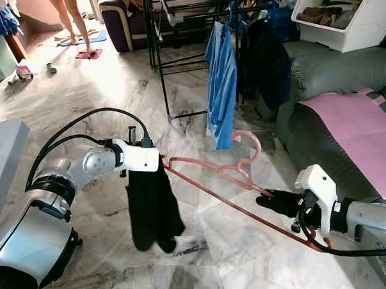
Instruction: Hang hanger
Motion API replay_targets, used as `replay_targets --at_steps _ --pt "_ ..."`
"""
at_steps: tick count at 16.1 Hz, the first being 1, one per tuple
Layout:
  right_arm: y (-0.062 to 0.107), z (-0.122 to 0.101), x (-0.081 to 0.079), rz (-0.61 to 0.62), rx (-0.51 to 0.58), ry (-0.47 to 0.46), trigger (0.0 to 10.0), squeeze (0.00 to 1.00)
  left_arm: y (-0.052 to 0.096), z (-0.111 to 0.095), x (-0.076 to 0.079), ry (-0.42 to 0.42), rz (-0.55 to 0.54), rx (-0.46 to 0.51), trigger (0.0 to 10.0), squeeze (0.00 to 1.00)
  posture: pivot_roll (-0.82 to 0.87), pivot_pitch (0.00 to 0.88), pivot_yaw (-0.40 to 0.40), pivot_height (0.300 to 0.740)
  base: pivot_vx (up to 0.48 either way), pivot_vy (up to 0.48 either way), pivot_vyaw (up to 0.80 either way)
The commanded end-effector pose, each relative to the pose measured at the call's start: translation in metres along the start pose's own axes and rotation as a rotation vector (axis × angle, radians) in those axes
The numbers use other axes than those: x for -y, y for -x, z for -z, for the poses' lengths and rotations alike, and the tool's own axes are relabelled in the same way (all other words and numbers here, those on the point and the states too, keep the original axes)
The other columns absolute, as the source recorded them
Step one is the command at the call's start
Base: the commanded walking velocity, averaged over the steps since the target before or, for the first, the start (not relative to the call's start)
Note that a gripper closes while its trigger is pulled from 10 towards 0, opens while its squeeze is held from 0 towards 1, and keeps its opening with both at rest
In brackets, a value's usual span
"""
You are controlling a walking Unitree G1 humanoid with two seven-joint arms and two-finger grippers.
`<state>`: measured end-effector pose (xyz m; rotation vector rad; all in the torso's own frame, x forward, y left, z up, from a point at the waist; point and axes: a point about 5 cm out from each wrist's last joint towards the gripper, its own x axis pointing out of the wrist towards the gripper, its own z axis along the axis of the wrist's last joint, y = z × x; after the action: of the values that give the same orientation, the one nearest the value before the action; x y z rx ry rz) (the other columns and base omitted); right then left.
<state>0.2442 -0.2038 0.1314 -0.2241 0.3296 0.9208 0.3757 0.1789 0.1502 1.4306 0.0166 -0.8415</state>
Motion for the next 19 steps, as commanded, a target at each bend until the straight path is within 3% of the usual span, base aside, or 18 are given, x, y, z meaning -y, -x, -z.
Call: replay_targets --at_steps 1,4,7,14,17,19 --pt "-0.001 -0.002 -0.005 -0.041 -0.005 0.013 10.0 0.00 0.002 -0.001 -0.014 -0.005 -0.050 0.006 10.0 0.00 -0.05 0.054 0.035 0.740 0.000 0.000 0.00" --pt "-0.002 -0.003 -0.005 -0.045 -0.004 0.012 10.0 0.00 0.003 0.000 -0.012 0.024 -0.054 0.008 10.0 0.00 -0.06 0.053 0.039 0.740 0.000 0.000 0.00" --pt "-0.005 0.002 -0.005 -0.036 -0.021 0.023 10.0 0.00 -0.003 -0.012 -0.008 0.099 -0.074 0.098 10.0 0.00 -0.06 0.051 0.034 0.740 0.000 0.000 0.00" --pt "-0.010 0.015 0.001 0.042 -0.066 0.020 10.0 0.00 -0.003 -0.034 -0.010 0.172 -0.130 0.292 10.0 0.00 -0.05 0.057 0.026 0.740 0.000 0.000 0.00" --pt "-0.013 0.044 -0.007 0.065 -0.142 -0.090 10.0 0.00 0.007 -0.050 -0.040 0.192 -0.317 0.425 10.0 0.00 -0.05 0.063 0.020 0.740 0.000 0.000 0.00" --pt "-0.023 0.071 -0.002 0.232 -0.184 -0.261 10.0 0.00 0.020 -0.066 -0.063 0.205 -0.492 0.547 10.0 0.00 -0.04 0.068 0.016 0.740 0.000 0.000 0.00"
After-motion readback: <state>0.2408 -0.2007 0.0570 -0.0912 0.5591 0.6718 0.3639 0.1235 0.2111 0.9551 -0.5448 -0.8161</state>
